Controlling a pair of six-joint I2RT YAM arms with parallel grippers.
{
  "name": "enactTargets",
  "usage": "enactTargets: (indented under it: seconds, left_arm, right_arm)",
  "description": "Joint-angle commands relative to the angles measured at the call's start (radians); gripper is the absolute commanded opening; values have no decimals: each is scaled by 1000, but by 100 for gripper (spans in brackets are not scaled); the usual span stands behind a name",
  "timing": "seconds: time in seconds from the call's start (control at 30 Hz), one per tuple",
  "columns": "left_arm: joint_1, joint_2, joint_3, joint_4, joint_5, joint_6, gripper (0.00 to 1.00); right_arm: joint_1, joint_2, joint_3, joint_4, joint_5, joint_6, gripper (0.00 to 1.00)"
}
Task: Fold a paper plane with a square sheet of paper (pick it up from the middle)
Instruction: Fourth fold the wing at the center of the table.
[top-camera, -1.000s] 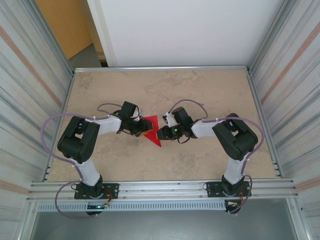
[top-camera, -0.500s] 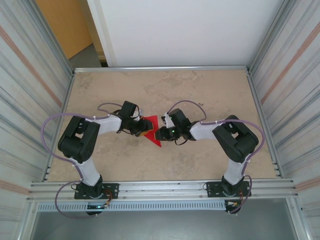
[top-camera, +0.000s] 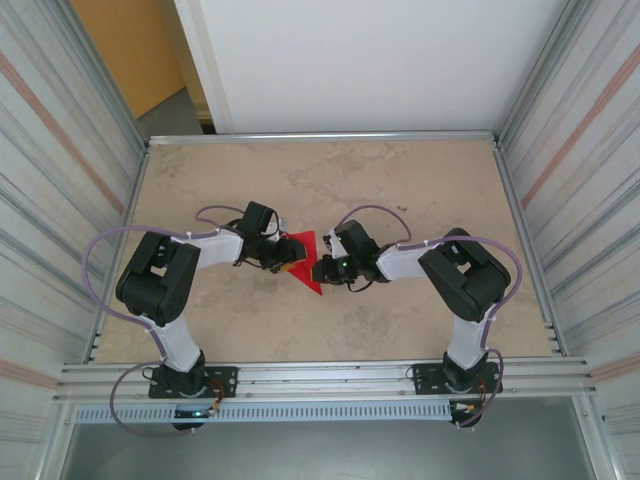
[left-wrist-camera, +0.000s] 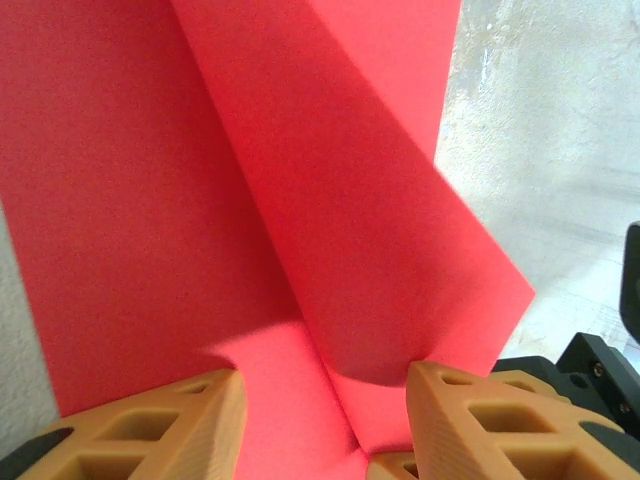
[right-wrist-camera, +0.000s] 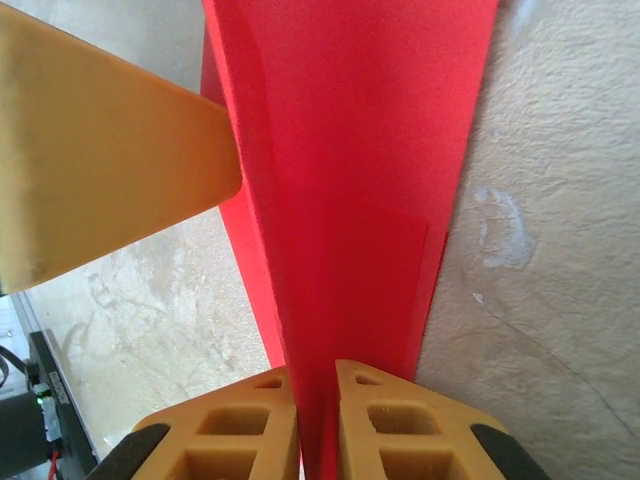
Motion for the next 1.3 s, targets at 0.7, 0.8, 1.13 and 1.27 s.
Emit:
enactTargets:
  seconds: [0.7, 0.8, 1.13, 1.27]
  left_arm:
    - [6, -196, -51, 84, 116, 41, 44]
    - [4, -156, -41, 112, 179, 39, 36]
    - [-21, -30, -6, 156, 235, 47, 21]
    - [-23, -8, 2, 174, 239, 45, 20]
  right_arm:
    - [-48, 5, -127, 143, -98, 80, 7]
    - [-54, -6, -142, 147, -111, 74, 7]
    - [-69, -29, -179, 155, -119, 76, 8]
    - [-71, -27, -180, 157, -118, 78, 8]
